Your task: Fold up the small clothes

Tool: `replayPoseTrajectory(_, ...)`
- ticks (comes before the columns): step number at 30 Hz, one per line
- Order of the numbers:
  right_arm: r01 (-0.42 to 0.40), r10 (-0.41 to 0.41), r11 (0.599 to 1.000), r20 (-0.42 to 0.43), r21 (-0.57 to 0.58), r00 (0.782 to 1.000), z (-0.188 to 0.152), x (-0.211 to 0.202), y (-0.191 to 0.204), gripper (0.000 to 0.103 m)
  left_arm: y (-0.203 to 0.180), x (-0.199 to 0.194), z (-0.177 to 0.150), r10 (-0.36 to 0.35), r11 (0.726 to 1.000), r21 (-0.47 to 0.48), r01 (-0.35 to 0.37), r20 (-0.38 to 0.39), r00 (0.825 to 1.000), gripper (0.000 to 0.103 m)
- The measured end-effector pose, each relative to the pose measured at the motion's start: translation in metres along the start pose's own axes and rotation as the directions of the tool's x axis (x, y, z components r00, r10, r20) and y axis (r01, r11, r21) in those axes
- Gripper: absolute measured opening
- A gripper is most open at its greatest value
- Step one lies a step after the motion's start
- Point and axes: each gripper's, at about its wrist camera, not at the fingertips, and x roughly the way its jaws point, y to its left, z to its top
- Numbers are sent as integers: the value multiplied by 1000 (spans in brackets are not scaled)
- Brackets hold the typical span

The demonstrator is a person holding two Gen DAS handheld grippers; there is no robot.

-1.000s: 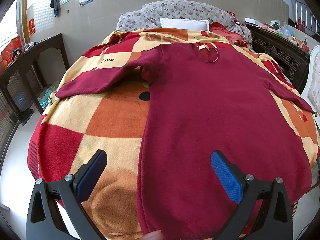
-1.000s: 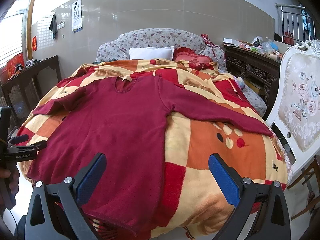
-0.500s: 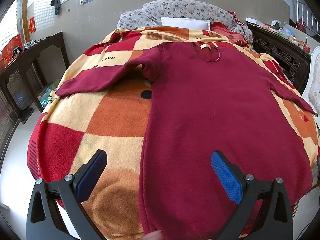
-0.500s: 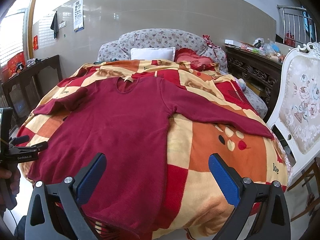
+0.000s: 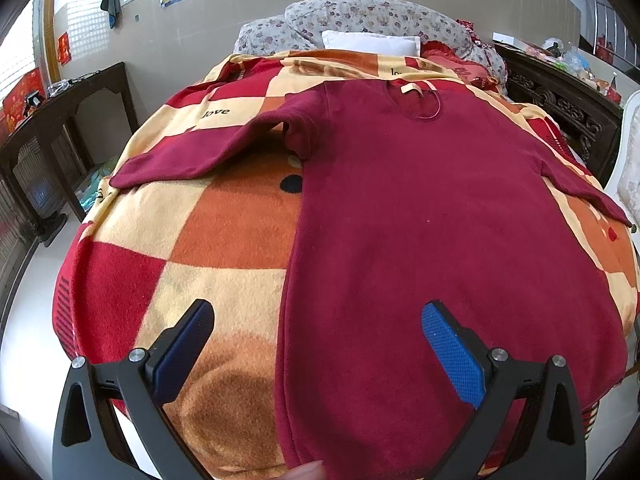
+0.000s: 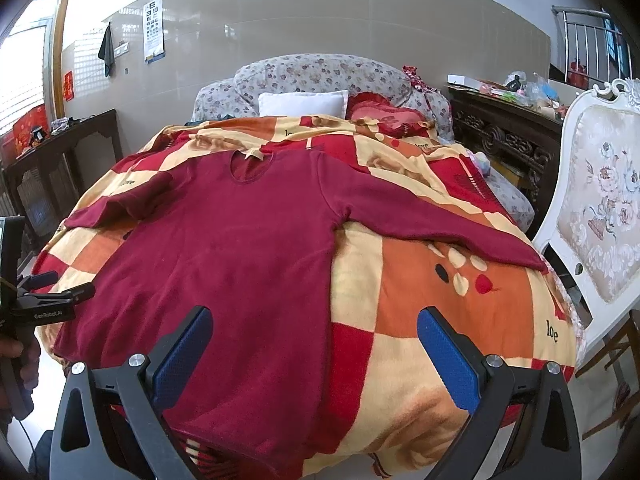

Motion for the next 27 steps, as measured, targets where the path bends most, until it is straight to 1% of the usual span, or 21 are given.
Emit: replayPoseTrajectory(27, -7, 7, 1000, -3, 11, 1000, -2, 0, -3, 103, -2, -1, 2, 1, 1000, -2, -1, -7, 1000, 103)
